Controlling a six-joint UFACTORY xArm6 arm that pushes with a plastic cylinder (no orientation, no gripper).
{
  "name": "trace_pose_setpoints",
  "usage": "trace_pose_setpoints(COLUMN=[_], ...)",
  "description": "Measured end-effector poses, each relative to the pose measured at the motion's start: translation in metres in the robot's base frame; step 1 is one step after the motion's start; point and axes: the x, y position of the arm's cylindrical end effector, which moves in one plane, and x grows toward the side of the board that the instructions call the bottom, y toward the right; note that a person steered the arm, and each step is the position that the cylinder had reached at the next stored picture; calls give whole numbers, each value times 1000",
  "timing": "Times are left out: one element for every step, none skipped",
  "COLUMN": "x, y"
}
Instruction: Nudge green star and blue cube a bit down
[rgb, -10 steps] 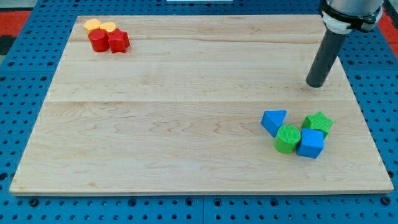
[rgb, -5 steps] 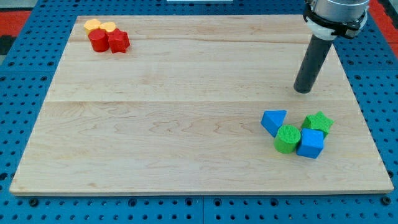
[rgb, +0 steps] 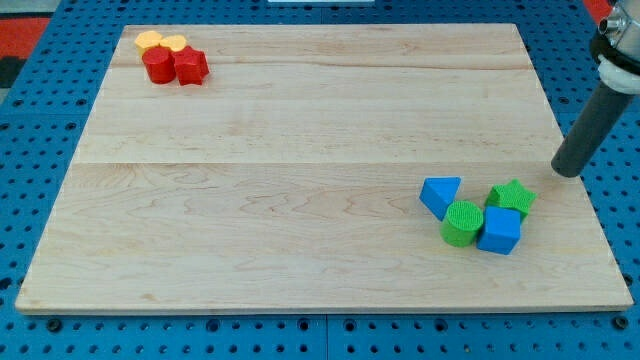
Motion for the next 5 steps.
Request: trace_pose_setpoints(x=[20,25,25,28,31], y=[-18,-43,-52,-49,2])
